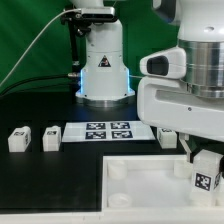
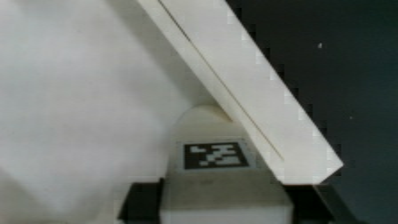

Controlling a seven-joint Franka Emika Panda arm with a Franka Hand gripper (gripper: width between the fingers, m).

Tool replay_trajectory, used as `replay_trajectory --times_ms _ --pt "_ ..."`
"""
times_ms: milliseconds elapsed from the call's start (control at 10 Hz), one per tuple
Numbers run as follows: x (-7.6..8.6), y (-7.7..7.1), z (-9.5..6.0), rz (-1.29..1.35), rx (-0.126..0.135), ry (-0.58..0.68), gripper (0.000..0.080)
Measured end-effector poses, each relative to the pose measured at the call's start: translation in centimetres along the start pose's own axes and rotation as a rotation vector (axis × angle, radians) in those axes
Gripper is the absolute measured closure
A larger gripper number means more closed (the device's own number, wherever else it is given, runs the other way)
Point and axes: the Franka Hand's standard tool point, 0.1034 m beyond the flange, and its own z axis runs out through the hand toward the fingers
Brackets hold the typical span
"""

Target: Assemble one leg

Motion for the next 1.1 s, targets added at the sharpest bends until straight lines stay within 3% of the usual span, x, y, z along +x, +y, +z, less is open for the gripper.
replay_trajectory --times_ms 400,700,1100 --pt "0.29 -0.41 0.00 0.672 0.033 -0.024 0.0507" --pt "0.40 -0.24 0.07 1.099 0.129 -0.045 0.0507" --pt "0.61 0.01 -0.01 1.188 0.130 -0.033 0.0505"
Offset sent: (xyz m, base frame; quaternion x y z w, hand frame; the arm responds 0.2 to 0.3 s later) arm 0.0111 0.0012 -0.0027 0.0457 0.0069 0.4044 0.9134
